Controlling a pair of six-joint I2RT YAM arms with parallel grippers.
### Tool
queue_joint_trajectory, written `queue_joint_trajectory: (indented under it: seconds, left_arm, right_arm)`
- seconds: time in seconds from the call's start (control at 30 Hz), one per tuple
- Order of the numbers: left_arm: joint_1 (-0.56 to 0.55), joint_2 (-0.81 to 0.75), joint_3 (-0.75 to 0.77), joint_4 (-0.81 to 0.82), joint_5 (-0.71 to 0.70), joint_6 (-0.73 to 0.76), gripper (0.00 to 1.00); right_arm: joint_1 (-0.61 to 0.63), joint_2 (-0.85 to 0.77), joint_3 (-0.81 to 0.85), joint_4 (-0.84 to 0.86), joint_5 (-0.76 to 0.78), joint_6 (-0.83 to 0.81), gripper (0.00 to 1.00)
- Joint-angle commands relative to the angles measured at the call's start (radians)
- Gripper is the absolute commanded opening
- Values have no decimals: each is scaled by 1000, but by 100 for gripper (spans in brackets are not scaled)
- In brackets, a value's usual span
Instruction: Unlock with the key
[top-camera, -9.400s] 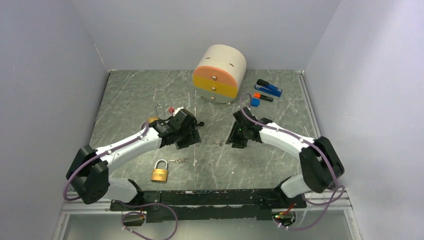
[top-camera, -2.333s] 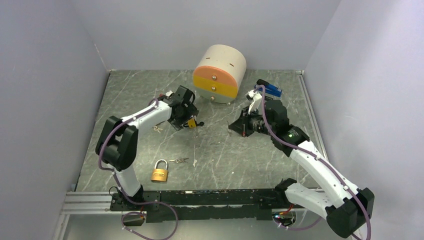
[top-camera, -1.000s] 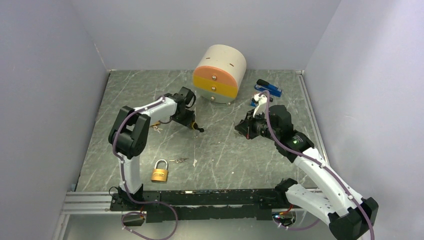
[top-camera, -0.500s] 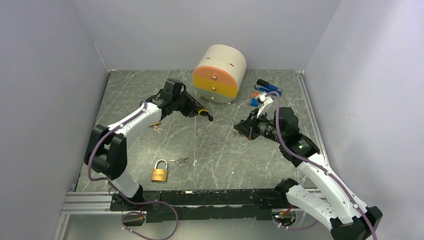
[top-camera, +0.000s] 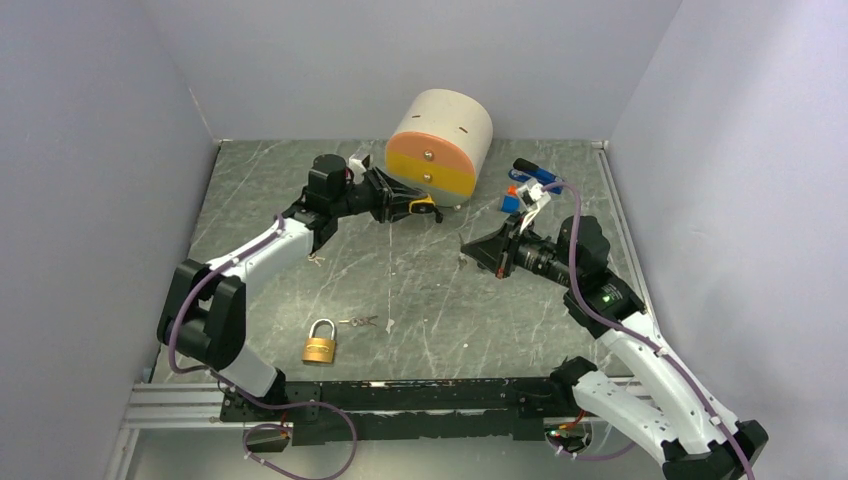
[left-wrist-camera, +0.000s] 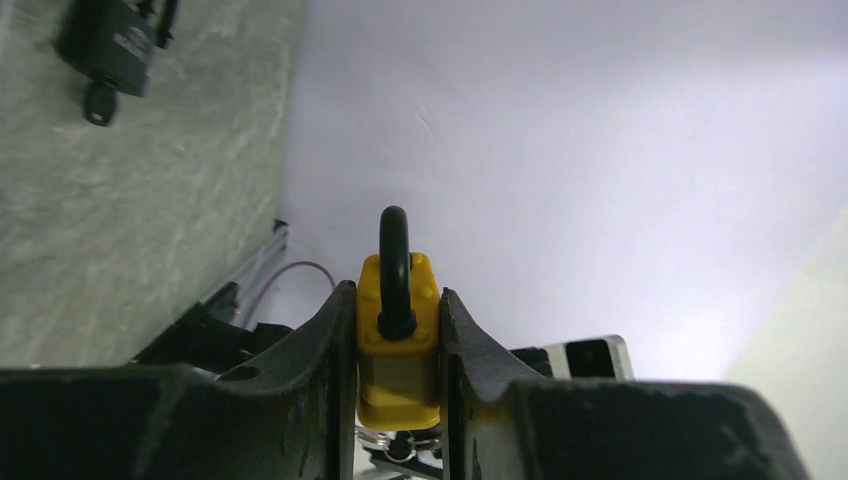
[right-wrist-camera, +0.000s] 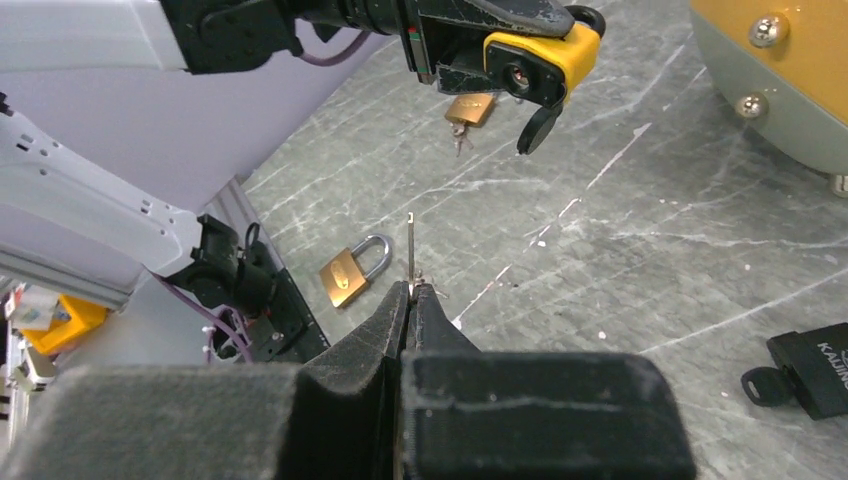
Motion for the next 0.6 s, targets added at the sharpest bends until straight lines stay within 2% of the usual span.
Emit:
queue_joint_trajectory:
  seconds: [0.0,0.4,0.47,0.5,0.57]
  left_arm:
    - [4,3,-24,354,110,-215,3]
    - [5,-8,-15,313,104,-168,3]
    - [4,-22,4,196,82,-70,2]
    - [4,-35,26,78,59,7,3]
    - [1,-45,137,-323,-66,244,3]
  right_arm:
    - [-2,5,11,91,-49,23,0]
    - [-3,30,20,99,-68,23,0]
    - [-3,32,22,92,-58,23,0]
    - [-3,35,23,84,-47,22,0]
    - [-3,42,23,58,-21,11,0]
